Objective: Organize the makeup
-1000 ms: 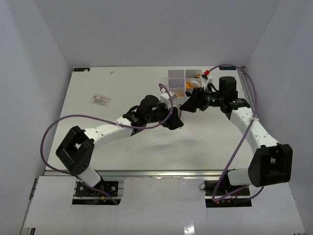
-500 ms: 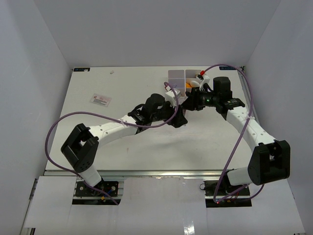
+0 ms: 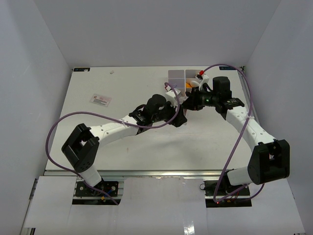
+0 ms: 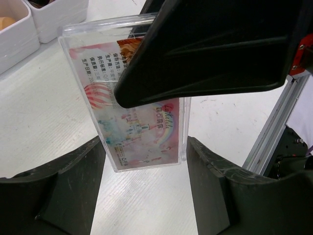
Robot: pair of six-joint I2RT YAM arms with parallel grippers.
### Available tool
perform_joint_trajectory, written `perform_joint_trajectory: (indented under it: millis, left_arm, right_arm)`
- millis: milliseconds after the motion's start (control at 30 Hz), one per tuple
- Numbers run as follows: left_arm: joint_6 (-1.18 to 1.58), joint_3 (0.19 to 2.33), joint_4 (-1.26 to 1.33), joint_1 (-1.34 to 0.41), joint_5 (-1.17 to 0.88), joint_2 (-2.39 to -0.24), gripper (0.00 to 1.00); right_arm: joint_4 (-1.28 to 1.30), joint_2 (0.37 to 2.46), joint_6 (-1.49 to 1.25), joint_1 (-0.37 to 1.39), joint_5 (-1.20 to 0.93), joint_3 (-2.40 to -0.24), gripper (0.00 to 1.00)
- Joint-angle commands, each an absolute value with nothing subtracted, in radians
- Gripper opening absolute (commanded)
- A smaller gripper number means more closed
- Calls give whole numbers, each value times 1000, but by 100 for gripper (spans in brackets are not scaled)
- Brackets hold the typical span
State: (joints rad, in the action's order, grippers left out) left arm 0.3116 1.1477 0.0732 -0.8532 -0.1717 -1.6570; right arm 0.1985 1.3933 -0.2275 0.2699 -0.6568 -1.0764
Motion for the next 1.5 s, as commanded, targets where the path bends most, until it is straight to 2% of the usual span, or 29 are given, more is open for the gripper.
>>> perform_joint_trajectory:
  millis: [0, 67, 100, 433, 567, 733, 1000, 1467]
  left_arm:
    - [273, 1153, 48, -848, -141, -1562, 80]
    - [262, 1143, 23, -850, -143, -1530, 81]
    - [252, 1128, 14, -848, -134, -1514, 98]
    - [190, 993, -201, -766, -20, -1206, 98]
    - [169, 893, -291, -670, 20, -1069, 98]
    - [176, 710, -273, -601, 95, -882, 98]
    - [183, 701, -279, -600, 121, -854, 98]
    - [181, 695, -279, -600, 155, -847, 98]
  right_arm:
    - [158, 1362, -151, 270, -665, -1142, 13]
    - [158, 1364, -124, 268, -655, -1157, 13]
    - [159, 1370, -118, 265, -649, -1173, 13]
    - [140, 1501, 26, 267, -533, -1342, 10]
    - [180, 1644, 89, 272, -500, -1538, 9]
    - [187, 1824, 164, 288, -470, -1769, 9]
    - [196, 2030, 376, 290, -518, -2018, 9]
    - [189, 2184, 601, 288, -614, -2100, 12]
